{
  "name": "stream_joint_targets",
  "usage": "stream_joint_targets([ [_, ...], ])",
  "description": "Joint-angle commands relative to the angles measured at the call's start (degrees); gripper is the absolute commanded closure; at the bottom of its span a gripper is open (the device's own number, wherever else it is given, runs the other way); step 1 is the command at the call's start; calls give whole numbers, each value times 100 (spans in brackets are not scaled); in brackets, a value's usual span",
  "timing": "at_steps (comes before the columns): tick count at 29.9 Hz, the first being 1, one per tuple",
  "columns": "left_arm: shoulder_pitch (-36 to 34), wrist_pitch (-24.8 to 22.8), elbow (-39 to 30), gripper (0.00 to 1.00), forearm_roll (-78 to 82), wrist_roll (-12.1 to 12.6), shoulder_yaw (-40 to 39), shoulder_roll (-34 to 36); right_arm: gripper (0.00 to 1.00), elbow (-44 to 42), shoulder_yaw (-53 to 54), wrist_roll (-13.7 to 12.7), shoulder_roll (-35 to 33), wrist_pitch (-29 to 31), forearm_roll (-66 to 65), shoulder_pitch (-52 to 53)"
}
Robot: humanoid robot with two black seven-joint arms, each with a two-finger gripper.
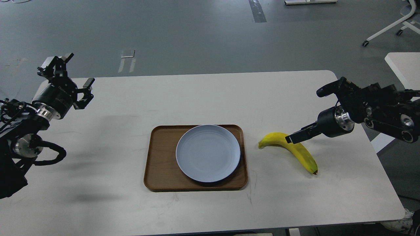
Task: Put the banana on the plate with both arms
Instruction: 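Reach the right gripper to the yellow banana and grasp it, then lift the banana with the right gripper and lower it onto the plate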
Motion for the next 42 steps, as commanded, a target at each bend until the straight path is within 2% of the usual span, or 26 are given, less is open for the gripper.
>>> stream_joint_targets([
  [1,-2,0,0,2,8,0,1,-33,3,-36,-256,-1,72,-135,-8,-8],
  [7,-2,0,0,2,-1,0,1,-51,12,-19,-396,-1,178,-276,-8,-26],
  [9,-2,0,0,2,-1,0,1,-51,25,-27,-501,-1,248,-285,-8,-26],
  [11,-2,0,0,2,-1,0,1,-42,49,-19,-528,-1,318,-285,-8,-26],
  [15,-2,0,0,2,-1,0,1,-33,71,-27,-537,-1,380,-285,-8,-26],
  [17,-11,0,0,2,-1,0,1,-16,93,-19,-546,-1,380,-285,-8,0],
  [19,-11,0,0,2,-1,0,1,2,99,-10,-546,-1,371,-285,-8,35],
  [24,-46,0,9,2,-18,0,-17,2,100,16,-546,-1,362,-293,1,334],
  [30,-99,0,18,2,-27,0,-25,28,100,323,-537,-1,415,-250,97,1229],
  [34,-169,0,18,2,-27,0,-17,64,100,438,-546,-1,862,-232,387,1608],
  [42,-178,0,9,2,-36,0,-17,64,100,377,-746,-1,1916,-197,1291,1653],
])
